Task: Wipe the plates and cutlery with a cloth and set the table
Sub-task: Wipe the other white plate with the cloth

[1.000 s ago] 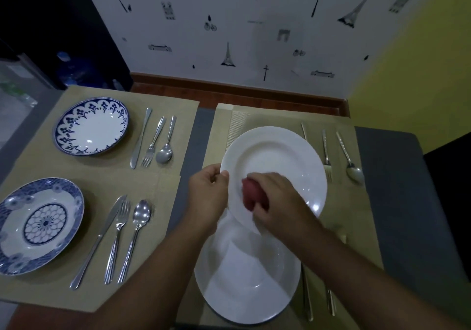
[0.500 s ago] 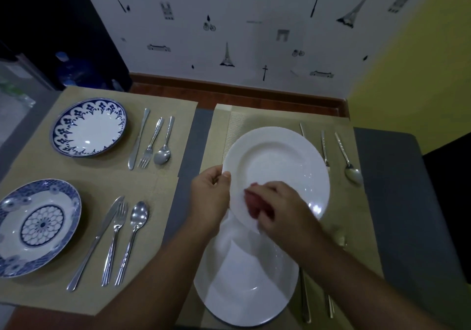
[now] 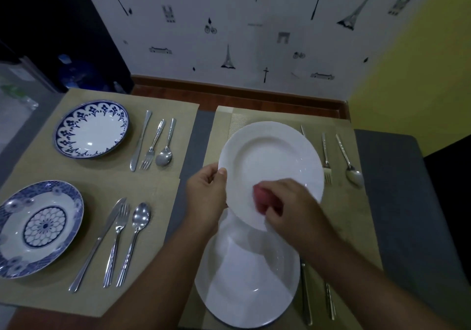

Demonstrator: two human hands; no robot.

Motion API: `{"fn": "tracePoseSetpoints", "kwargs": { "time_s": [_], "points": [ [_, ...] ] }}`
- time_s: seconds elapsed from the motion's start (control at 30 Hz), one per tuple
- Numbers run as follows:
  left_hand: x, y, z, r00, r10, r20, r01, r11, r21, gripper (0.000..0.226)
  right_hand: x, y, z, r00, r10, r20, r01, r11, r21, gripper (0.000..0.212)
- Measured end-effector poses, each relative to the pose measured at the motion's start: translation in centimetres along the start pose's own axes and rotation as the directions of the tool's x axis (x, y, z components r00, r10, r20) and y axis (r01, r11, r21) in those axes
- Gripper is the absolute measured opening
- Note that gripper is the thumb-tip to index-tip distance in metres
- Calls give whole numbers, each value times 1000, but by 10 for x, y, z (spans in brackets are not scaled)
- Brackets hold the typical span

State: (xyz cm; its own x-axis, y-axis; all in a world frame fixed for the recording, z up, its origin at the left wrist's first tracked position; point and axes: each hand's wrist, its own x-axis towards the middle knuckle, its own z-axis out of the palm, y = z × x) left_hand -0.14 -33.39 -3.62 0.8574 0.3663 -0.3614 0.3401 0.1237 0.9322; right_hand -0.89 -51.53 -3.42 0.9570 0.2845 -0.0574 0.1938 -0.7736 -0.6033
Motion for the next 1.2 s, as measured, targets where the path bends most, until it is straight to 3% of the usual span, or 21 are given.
{"fn": "tracePoseSetpoints", "kwargs": {
  "time_s": [0.17,0.3,0.5,0.87,1.07,1.2],
  "points": [
    [-9,-13,0,998,15,64,-17,999,42,23,37,-17,10,987,-137,-86,139,990,23,49],
    [-6,-7,1,1000,-24,20,25,999,-27,24,78,-7,-17,986,-49,-161,37,996,-79,43],
    [11,2,1,999,-32,-39,30,998,-51,23,55,18,-27,988,99,-118,-119,978,-171,37],
    [43,-4,9,994,-106,-40,105,994,-21,19,53,6,23,999,33,42,-37,995,94,44],
    [73,-5,20,999,-19,39,14,991,136,22,128,9,18,996,-7,-93,8,1000,19,44],
    [94,-5,27,1000,-30,11,28,988,150,26,161,34,-3,966,150,-210,-151,988,14,44]
  ]
}}
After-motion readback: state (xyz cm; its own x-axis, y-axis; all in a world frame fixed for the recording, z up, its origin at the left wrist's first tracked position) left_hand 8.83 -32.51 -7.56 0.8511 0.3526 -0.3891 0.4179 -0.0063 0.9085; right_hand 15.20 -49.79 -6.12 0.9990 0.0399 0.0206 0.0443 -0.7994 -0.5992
